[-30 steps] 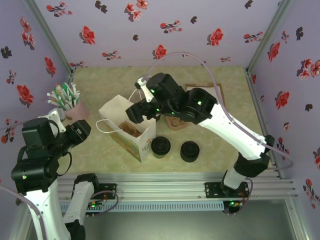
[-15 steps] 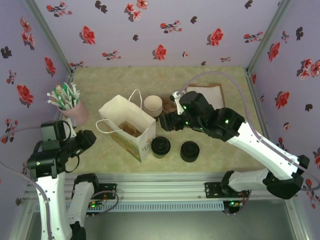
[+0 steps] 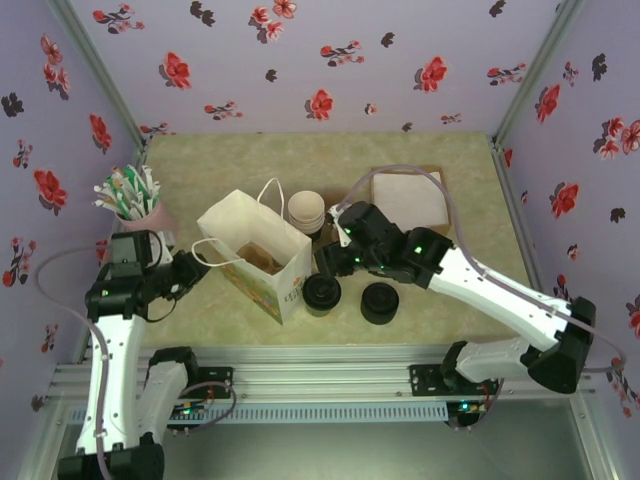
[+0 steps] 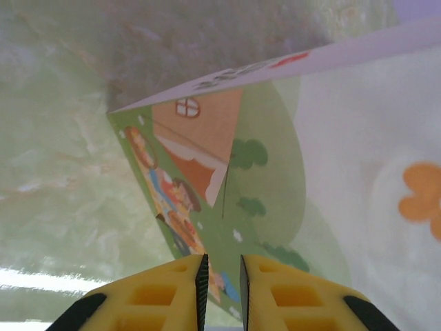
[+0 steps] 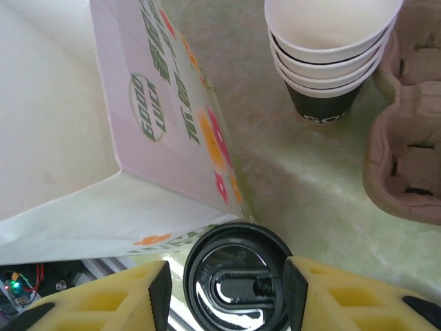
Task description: Pack the takeout coffee
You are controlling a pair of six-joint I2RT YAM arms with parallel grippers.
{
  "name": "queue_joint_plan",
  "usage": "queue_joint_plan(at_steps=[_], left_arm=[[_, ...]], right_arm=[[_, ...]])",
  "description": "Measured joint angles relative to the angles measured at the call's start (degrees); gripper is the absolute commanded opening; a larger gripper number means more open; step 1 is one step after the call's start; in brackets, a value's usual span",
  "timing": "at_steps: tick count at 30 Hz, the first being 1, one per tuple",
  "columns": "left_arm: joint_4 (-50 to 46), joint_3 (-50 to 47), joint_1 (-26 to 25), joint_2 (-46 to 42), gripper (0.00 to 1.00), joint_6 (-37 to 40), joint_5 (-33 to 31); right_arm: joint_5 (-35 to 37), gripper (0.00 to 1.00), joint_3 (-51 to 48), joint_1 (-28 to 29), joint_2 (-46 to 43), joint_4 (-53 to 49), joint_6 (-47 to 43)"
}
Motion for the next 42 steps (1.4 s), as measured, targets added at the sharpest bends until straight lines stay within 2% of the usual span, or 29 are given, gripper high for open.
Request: queue_joint_plan(at_steps=[14, 28, 36, 42], left_arm=[[15.1, -2.0, -0.3, 8.1, 0.19, -4.0, -0.2], [22.5, -1.9, -0.3, 14.4, 0.18, -4.9, -2.5], [23.0, -1.8, 0.9, 14.8, 0.2, -4.9, -3.0], [21.6, -1.8, 2.5, 11.8, 0.25, -4.8, -3.2]], right_arm=[[-3.9, 0.47, 1.4, 0.0, 8.8, 3.8, 0.0], [-5.9, 0.5, 5.8, 0.1, 15.3, 4.7, 0.0], [-3.5, 0.66, 7.7, 2.4, 16.2, 2.1, 0.3], [-0.2, 0.76, 7.8, 4.7, 13.2, -3.3, 0.6]])
